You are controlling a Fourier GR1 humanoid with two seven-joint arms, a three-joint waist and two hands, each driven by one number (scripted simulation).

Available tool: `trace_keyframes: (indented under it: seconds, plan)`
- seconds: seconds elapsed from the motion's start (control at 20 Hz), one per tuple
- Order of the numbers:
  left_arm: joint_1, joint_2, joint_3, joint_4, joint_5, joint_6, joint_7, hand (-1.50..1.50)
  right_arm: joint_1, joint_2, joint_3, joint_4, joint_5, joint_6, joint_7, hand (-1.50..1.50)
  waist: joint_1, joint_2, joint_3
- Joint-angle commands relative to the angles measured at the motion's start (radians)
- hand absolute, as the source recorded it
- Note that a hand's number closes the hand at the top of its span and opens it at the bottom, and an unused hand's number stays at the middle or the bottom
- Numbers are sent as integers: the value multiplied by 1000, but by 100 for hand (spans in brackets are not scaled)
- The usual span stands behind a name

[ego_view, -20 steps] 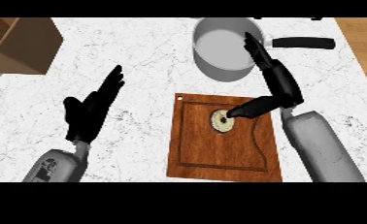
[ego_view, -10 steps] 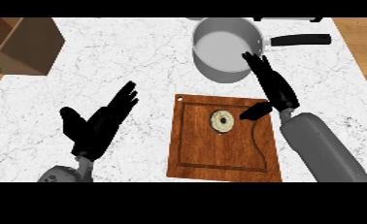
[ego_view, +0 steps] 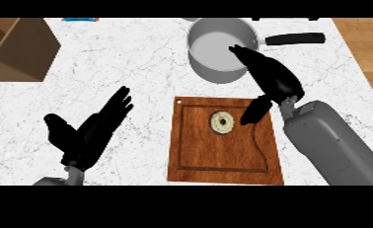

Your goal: Pick the cupcake from the cutting board and place it in the pot

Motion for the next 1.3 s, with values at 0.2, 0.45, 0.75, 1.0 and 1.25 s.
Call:
trace_keyframes:
  seconds: [0.2, 0.45, 0.75, 1.0, 1.25]
  plan:
    - [-6, -15, 15, -10, -7, -11, 26, 0, -61, 95, -47, -236, -149, 245, 496, -150, 1, 4, 1]
    - [11, -36, 6, -5, -35, -21, 25, 0, -70, 120, -129, -267, -229, 309, 605, -150, 3, 6, 2]
    - [62, -48, 28, 39, -56, -86, -70, 0, -9, 225, -58, -221, -136, 231, 573, -150, 9, 8, 2]
    - [33, -45, 60, -37, -37, -76, 27, 0, 52, 259, 15, -150, -12, 202, 489, -150, 11, 8, 2]
    - [6, -61, 60, -21, -63, -71, 53, 0, 73, 275, 74, -122, 111, 186, 493, -150, 10, 8, 2]
